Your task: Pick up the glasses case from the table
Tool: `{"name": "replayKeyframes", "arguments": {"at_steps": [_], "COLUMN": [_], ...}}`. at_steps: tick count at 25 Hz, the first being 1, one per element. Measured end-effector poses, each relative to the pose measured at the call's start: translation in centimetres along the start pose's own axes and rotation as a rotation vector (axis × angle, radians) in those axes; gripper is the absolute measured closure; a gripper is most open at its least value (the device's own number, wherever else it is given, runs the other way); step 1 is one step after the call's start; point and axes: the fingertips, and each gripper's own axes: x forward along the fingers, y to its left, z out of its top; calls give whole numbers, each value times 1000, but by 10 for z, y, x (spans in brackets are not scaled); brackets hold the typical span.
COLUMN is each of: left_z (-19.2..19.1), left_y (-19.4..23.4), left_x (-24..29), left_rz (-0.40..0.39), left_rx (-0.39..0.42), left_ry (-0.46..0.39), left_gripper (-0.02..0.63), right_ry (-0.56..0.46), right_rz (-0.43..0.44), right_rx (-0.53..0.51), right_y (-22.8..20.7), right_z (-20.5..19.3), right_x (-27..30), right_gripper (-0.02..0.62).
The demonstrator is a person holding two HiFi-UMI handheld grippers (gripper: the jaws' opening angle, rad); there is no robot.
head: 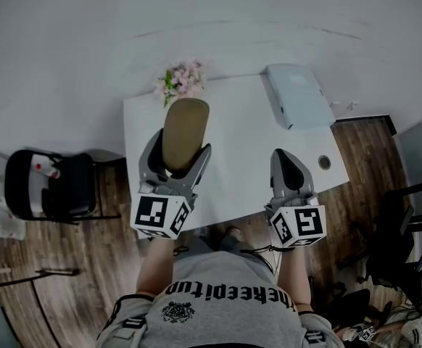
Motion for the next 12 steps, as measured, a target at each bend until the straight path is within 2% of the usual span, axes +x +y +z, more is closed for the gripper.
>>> {"name": "replayKeyframes", "arguments": {"at_steps": [12], "left_z": [1], "left_y": [5], "left_x": [2], "left_rz": [1], "left_rx": [-11], "left_ry": [-11], "left_gripper": [181], "right_ry": [4], "right_rz": [9], "right_rx": [-2], "right_y": [3], "right_z": [-2], "right_x": [6], "right_gripper": [592]}}
